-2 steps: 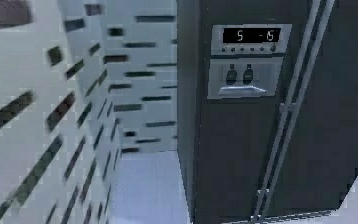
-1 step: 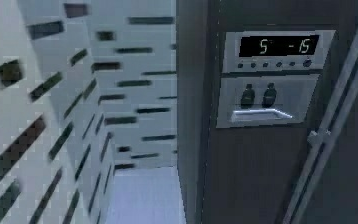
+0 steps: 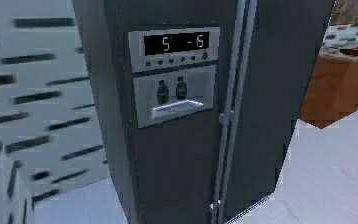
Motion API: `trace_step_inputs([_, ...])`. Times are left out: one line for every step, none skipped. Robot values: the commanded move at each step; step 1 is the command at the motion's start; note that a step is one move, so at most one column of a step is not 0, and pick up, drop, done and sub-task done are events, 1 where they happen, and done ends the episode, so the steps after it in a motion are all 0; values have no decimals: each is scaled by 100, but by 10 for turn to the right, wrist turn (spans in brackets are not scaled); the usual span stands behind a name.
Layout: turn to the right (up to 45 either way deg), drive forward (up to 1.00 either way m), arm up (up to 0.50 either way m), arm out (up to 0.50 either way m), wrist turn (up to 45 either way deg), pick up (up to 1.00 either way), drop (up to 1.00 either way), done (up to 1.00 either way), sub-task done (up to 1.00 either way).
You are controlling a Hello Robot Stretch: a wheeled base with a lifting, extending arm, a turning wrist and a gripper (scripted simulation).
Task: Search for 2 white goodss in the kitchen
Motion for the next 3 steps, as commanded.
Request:
trace_step_inputs([0,0,0,0,0,0,0,0,100])
trace_step_inputs([450,0,0,0,0,0,0,0,0])
trace_step_inputs([60,0,0,0,0,0,0,0,0])
